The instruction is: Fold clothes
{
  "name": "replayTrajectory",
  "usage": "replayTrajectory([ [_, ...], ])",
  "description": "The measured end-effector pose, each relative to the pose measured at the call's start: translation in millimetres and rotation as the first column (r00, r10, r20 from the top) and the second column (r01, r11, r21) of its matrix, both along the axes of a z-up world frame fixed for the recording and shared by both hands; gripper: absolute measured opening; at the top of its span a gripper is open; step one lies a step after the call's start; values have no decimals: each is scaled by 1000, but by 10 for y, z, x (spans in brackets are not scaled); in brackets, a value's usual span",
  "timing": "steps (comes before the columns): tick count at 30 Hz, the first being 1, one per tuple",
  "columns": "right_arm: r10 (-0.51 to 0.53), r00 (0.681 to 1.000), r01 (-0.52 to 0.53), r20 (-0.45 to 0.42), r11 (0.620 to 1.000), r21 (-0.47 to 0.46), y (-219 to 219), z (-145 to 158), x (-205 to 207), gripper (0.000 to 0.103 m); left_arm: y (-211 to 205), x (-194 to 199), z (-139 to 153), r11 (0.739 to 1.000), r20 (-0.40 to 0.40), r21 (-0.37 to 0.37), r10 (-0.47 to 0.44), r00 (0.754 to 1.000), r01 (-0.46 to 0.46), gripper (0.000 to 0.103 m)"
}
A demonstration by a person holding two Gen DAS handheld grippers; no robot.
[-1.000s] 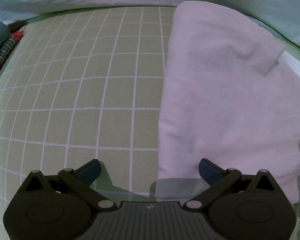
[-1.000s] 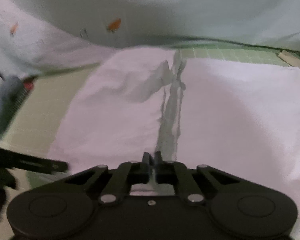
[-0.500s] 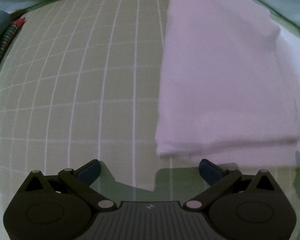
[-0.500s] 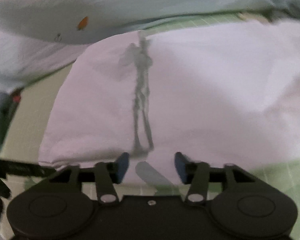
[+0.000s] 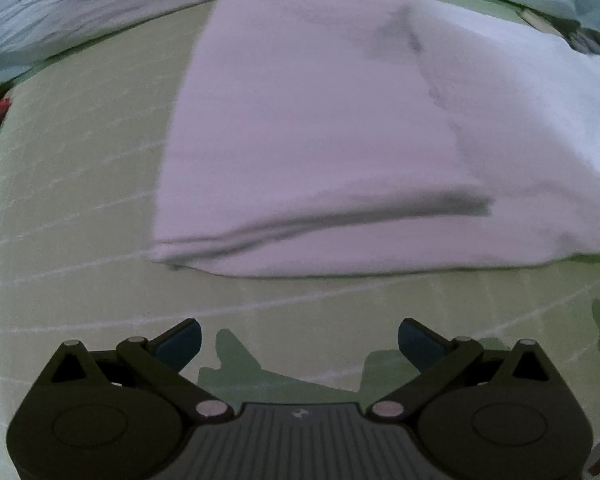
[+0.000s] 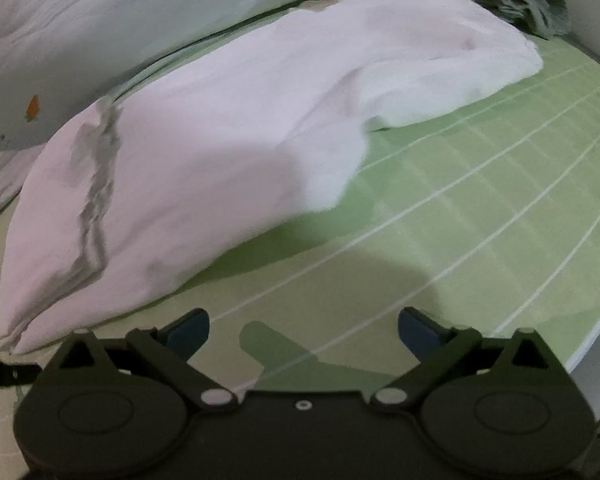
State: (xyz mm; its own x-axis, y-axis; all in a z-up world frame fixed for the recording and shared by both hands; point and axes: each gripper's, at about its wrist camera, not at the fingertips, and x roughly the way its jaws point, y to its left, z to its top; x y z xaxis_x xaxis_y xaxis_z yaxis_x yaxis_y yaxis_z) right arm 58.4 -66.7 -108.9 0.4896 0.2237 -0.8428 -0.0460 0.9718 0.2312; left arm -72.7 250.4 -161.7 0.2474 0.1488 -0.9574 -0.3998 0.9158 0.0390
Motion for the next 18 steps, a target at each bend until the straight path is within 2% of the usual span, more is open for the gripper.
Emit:
replayTrajectory([
  [3,-26,1000,26,-5,999,34,-333,-4,246,103,-234,99,25,1000,-1,-14,26,1000,-26,103],
  [7,-139,990,139,-15,971,196,-937,-26,624,103,-461,189,93,997,17,-30,78,997,-78,103],
  [9,-241,970,235,-26,911,339,-1308,-77,792,103,-559,212,118,994,30,-37,102,994,-101,103],
  [12,-371,926,351,-76,766,538,-1796,-217,1056,103,-650,246,144,989,40,-20,151,988,-150,103],
  [13,-393,916,367,-86,731,575,-1900,-253,1145,103,-663,270,142,985,40,-19,171,984,-170,103],
  [15,-415,905,378,-90,691,616,-2041,-306,1337,103,-709,290,128,978,40,-16,206,978,-206,103],
  [18,-435,897,377,-76,664,646,-2165,-347,1636,103,-761,327,135,971,44,5,239,970,-239,103],
])
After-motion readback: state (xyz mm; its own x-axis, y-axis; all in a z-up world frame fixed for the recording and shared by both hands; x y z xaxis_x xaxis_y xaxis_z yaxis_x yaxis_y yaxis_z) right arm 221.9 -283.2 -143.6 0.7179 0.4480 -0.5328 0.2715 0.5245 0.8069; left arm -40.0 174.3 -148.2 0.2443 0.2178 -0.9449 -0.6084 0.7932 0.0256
